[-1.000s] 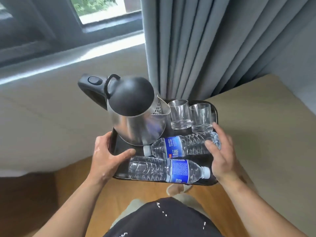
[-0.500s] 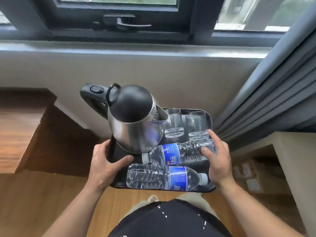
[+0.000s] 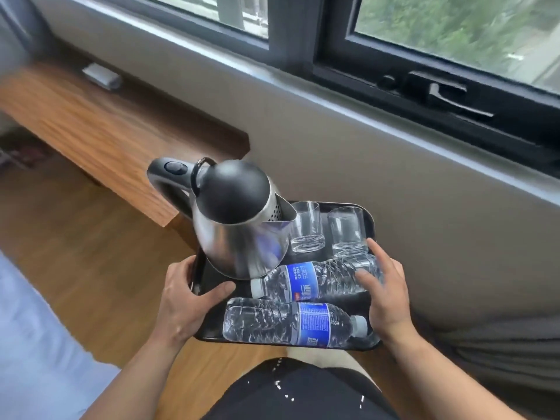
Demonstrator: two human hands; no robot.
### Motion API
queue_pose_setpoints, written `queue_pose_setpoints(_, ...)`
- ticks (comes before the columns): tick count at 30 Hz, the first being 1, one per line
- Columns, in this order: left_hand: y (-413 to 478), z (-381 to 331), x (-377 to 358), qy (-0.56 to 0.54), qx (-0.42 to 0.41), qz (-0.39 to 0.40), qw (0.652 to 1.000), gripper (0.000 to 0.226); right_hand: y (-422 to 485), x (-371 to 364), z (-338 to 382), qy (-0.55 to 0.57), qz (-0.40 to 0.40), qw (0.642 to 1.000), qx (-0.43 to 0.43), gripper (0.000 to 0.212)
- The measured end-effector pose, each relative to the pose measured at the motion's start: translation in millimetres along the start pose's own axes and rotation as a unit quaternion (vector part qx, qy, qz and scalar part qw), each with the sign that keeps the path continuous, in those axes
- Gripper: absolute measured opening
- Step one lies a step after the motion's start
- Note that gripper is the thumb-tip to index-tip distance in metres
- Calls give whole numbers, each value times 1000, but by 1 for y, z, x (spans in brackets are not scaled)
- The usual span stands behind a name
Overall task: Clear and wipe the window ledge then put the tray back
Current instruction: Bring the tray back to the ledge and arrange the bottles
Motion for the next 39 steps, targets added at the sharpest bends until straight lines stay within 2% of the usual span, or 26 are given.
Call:
queue_pose_setpoints(7, 22, 32, 47, 3, 69, -83, 994, 114, 39, -84, 43, 4, 101, 993, 67, 81)
queue_pose_setpoints(12, 42, 46, 68, -7, 103, -143, 984, 93, 68, -146, 74, 11, 163, 982, 92, 76)
queue_pose_setpoints(17, 66, 65, 80, 7, 140, -194, 971, 103, 96, -208, 107, 24, 218, 969, 113, 69)
queue_pose_setpoints(22, 92, 89, 99, 4, 163, -233, 959, 109, 110, -270, 135, 21, 265, 953, 146, 74)
queue_pose_setpoints(27, 126, 119, 128, -14, 182, -248, 951, 97, 110, -330, 163, 19, 285, 944, 163, 75)
queue_pose_setpoints(31, 167, 149, 161, -5, 176, -225, 958, 85, 100, -381, 187, 18, 283, 945, 160, 70)
queue_pose_setpoints(39, 260, 180, 261, -17, 146, -208, 967, 87, 53, -482, 240, 34, 249, 956, 149, 72)
Point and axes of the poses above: each hand's wrist, its own y-axis towards the middle knuckle, its own x-axis out of the back of the hand, z = x × y, the point moved 8 cm from there along y, towards the middle knuckle, and after that the axes turned 15 degrees about -z, right-handed, at the moved point
